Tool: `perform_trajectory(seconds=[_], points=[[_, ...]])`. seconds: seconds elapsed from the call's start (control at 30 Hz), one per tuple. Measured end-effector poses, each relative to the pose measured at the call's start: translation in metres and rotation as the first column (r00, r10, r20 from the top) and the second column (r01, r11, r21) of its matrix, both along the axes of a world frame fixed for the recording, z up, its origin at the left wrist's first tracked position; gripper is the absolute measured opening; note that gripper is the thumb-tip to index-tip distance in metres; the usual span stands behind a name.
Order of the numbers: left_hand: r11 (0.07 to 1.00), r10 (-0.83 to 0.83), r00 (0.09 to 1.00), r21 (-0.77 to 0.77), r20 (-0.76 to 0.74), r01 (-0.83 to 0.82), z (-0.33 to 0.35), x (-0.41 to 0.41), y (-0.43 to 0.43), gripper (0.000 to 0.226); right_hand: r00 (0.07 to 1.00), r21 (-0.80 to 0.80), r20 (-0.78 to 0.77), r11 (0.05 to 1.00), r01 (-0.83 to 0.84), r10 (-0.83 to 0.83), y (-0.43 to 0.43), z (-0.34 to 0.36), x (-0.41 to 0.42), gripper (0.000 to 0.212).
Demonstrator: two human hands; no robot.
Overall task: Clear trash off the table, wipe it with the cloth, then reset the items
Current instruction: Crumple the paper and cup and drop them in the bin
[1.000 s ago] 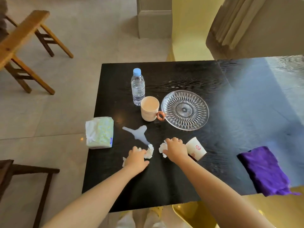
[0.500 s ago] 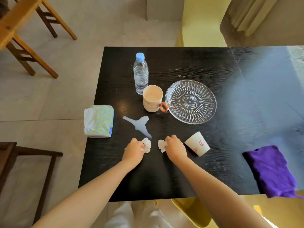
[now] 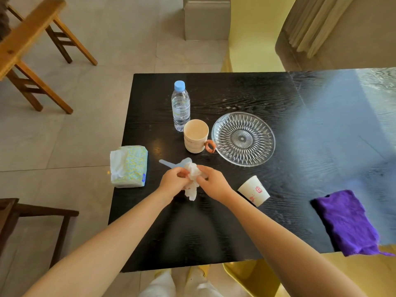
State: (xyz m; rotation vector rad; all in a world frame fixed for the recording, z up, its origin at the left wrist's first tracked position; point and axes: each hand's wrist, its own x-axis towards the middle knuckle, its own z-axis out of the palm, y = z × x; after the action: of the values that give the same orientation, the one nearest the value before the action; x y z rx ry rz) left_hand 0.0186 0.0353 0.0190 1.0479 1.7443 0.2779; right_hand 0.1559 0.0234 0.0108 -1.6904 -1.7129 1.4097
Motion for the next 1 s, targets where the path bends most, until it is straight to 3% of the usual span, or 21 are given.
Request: perform_trajectory(seconds=[0.1, 0.13, 0.2, 0.27, 0.33, 0.5, 0.57, 0.67, 0.83, 1.0], points=[[0.998, 0.026, 0.995, -0.050, -0.096, -0.031, 0.008, 0.005, 0.008, 0.041, 0.989, -0.063, -0.088, 0.992, 0.109, -0.115, -0.003, 0.006, -0.004, 0.036], [0.998, 0.057, 0.997, -0.033, -0.053, -0.059, 0.010, 0.005, 0.008, 0.042, 0.985, -0.059, -0.079, 0.987, 0.147, -0.151, -0.004, 0.007, -0.004, 0.036], [0.983, 0.183, 0.950, -0.025, 0.253, -0.183, 0.009, 0.004, 0.005, 0.042, 0.977, -0.056, -0.057, 0.978, 0.201, -0.204, -0.004, 0.009, -0.002, 0.033], [0.957, 0.279, 0.772, -0.093, 0.572, -0.276, 0.009, 0.002, 0.000, 0.043, 0.959, -0.087, -0.083, 0.961, 0.263, -0.271, -0.003, 0.011, 0.004, 0.033], [0.949, 0.303, 0.669, -0.150, 0.678, -0.277, 0.010, 0.002, 0.000, 0.039, 0.929, -0.125, -0.152, 0.939, 0.320, -0.337, -0.004, 0.015, 0.010, 0.031], [0.970, 0.225, 0.735, -0.080, 0.639, -0.228, 0.015, 0.013, -0.003, 0.023, 0.927, -0.055, -0.190, 0.946, 0.318, -0.323, -0.012, 0.023, 0.021, 0.037], [0.966, 0.229, 0.702, -0.068, 0.675, -0.251, 0.017, 0.020, -0.004, 0.022, 0.929, -0.077, -0.197, 0.949, 0.305, -0.314, -0.014, 0.025, 0.026, 0.043], [0.970, 0.212, 0.645, -0.076, 0.734, -0.233, 0.021, 0.032, -0.005, 0.021, 0.905, -0.088, -0.270, 0.944, 0.317, -0.329, -0.022, 0.028, 0.041, 0.034], [0.993, -0.056, 0.844, 0.116, 0.533, -0.007, 0.020, 0.057, -0.002, 0.021, 0.875, -0.053, -0.132, 0.885, 0.463, -0.465, -0.033, 0.023, 0.072, 0.026], [0.996, -0.071, 0.924, 0.071, 0.377, 0.048, -0.003, 0.087, -0.002, 0.029, 0.754, 0.009, 0.015, 0.754, 0.657, -0.657, -0.035, 0.012, 0.123, 0.029]])
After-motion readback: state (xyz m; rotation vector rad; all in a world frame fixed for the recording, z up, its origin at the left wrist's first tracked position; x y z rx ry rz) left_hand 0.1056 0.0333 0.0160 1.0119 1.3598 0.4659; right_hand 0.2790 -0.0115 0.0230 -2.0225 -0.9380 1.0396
